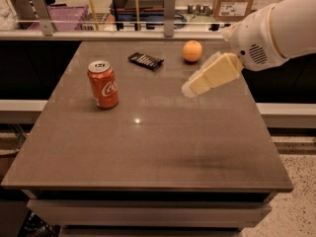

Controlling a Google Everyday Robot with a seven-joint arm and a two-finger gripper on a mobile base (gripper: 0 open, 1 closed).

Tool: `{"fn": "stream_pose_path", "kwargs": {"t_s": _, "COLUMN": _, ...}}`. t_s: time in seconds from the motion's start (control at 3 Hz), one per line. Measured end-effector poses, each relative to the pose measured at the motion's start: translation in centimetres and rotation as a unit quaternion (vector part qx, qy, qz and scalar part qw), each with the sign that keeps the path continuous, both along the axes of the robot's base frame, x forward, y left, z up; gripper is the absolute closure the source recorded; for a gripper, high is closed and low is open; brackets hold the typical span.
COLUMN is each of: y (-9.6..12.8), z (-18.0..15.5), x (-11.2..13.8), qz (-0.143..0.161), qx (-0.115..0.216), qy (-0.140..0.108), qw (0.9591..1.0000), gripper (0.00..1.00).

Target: Knock coke can over

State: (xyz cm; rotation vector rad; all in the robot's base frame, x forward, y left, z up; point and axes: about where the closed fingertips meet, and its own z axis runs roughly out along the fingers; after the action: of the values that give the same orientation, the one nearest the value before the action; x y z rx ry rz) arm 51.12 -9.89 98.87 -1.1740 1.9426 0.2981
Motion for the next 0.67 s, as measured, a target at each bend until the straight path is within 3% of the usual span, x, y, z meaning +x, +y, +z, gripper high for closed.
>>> {"fn": "stream_pose_path", "kwargs": {"t_s": 0.67, "y": 3.2, "z": -1.4, "x": 2.9, "qz": -0.012, "qx": 0.056, "qy": -0.034, "qw": 0.9978, "gripper": 0.00}}
